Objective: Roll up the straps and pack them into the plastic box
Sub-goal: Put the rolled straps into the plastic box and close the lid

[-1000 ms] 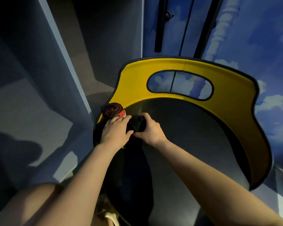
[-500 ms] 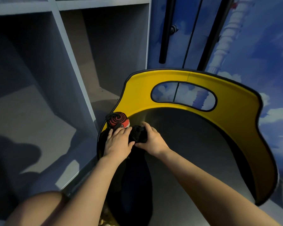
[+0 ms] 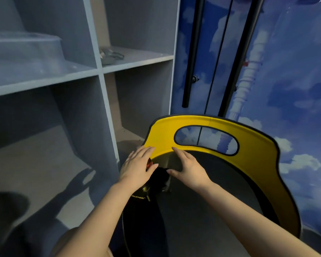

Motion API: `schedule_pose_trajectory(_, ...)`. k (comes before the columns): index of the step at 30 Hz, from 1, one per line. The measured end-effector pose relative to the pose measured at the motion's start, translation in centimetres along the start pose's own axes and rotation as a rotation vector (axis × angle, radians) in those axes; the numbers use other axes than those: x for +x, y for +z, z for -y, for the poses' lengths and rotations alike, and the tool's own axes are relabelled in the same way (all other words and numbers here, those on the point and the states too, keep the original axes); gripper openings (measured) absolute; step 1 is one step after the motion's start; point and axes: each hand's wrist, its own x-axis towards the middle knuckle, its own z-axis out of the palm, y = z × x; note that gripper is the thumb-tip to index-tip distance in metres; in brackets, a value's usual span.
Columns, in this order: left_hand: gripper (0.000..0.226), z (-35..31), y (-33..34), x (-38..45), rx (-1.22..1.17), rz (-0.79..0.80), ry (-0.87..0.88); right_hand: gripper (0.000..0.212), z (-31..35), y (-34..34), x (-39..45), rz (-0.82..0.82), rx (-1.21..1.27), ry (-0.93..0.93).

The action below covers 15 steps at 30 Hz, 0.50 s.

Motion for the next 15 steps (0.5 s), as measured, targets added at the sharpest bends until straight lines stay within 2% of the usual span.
schedule_pose_trajectory(9,0.060,-1.4,-10.3,-0.3,0.042,-0.136,0.031,0.076,7.2,-7.3,0.5,-0.127,-0.063,-0.113)
schedule_pose_trajectory(15,0.059,-0.7,-17.6,-1.4,0.087,-0.266,0.021,0.072,13.7,-11.1,1.1,-0.190,-0.048,-0.255)
